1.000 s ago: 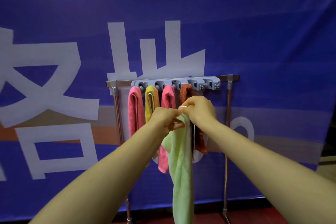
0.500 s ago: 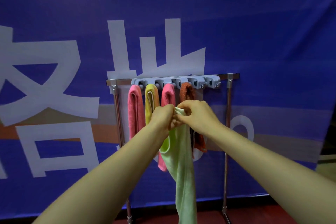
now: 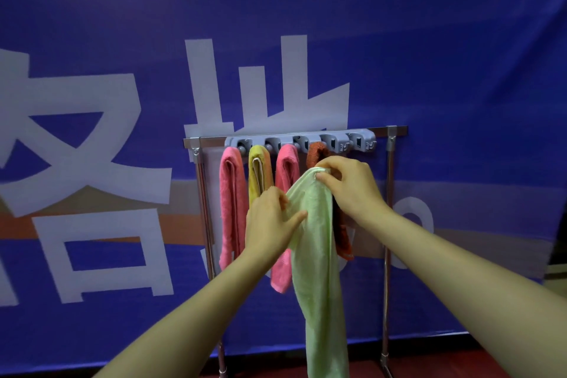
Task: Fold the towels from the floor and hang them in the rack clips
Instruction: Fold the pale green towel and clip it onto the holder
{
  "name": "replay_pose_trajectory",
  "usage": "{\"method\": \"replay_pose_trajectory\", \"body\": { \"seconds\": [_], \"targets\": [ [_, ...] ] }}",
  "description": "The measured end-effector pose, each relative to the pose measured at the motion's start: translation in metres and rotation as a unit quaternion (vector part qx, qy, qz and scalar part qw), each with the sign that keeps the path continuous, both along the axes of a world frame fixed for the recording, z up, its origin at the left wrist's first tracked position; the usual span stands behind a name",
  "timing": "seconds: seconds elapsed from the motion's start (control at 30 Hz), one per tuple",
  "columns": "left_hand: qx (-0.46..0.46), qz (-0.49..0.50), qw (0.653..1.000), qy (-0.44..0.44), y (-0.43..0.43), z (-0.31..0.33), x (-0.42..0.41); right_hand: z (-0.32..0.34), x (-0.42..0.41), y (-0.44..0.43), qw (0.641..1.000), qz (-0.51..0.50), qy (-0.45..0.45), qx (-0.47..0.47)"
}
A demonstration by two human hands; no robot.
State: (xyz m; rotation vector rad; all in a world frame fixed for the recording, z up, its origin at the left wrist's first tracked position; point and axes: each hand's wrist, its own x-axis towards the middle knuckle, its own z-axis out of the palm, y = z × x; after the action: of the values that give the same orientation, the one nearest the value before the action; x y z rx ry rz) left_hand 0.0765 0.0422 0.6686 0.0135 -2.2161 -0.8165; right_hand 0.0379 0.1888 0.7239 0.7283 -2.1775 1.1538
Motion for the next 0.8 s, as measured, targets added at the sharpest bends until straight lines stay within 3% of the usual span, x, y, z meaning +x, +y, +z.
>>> {"method": "replay_pose_trajectory", "body": {
  "seconds": [0.2,0.5,0.63,0.8],
  "targets": [
    [0.039,-0.054,0.995,-0.074,-0.004,-0.008,-0.003,0.008,0.004,0.004,1.000,0.018,0.017,-0.009],
    [-0.115,-0.049,0.986,-0.110,-0.010,-0.019,-0.017,0.015,0.004,0.011,0.999,0.025,0.038,-0.019],
    [-0.053,-0.079,0.989,-0.116,-0.029,-0.005,-0.008,0.012,-0.006,0.025,1.000,-0.018,0.021,-0.012],
    [-0.021,-0.054,0.996,-0.065,-0.046,0.052,0.007,0.012,-0.020,0.039,0.999,-0.053,0.005,0.003]
  ]
}}
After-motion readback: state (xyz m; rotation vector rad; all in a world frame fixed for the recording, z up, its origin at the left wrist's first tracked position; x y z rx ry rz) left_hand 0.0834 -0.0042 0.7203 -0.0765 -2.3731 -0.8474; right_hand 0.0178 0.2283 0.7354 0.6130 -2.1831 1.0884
